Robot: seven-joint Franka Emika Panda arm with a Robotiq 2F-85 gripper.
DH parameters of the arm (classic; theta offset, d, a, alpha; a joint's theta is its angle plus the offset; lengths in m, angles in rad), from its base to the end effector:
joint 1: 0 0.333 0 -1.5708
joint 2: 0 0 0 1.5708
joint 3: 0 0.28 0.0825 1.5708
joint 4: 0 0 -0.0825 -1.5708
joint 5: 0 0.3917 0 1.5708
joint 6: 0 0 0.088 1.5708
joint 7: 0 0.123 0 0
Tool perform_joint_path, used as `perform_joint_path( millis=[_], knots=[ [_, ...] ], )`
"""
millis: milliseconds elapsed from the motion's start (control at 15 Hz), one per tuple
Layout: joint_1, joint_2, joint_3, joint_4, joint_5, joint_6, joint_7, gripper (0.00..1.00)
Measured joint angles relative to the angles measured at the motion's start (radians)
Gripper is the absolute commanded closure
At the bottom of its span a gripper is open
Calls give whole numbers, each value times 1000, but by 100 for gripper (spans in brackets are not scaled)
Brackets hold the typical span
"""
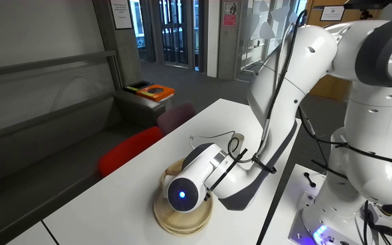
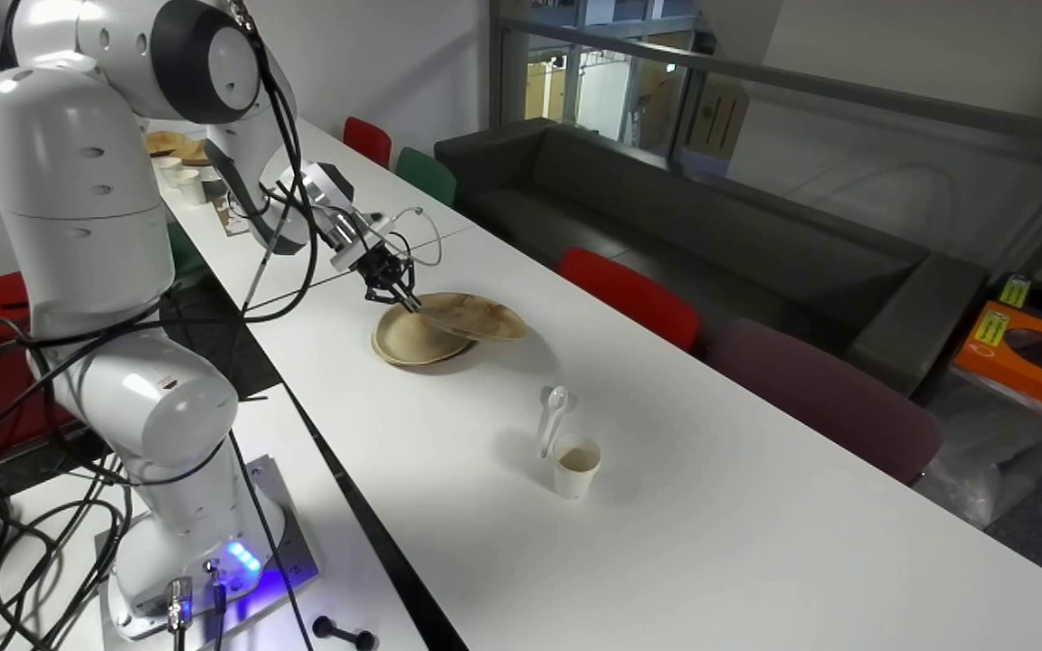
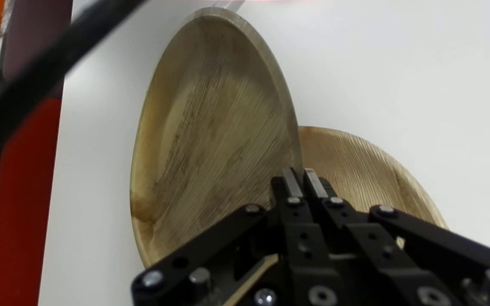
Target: Put the right plate on the left plate, then move the plates to the right
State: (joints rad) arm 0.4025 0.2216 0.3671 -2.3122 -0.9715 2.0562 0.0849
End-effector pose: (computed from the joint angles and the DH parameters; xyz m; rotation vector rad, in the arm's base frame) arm 0.3790 0.3001 0.1837 1.8491 1.5069 -0.1117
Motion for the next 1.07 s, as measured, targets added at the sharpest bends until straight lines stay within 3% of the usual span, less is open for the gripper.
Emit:
perform_joint_path(
  millis=[267,600,867,1067],
  knots=[
    [35,-4,28,-42,-19,0,38,98],
    [128,31,80,-96,-94,-68,219,98],
    [224,153,95,-71,-117,-200,375,98],
    [253,260,64,0,-116,-258,430,98]
  ],
)
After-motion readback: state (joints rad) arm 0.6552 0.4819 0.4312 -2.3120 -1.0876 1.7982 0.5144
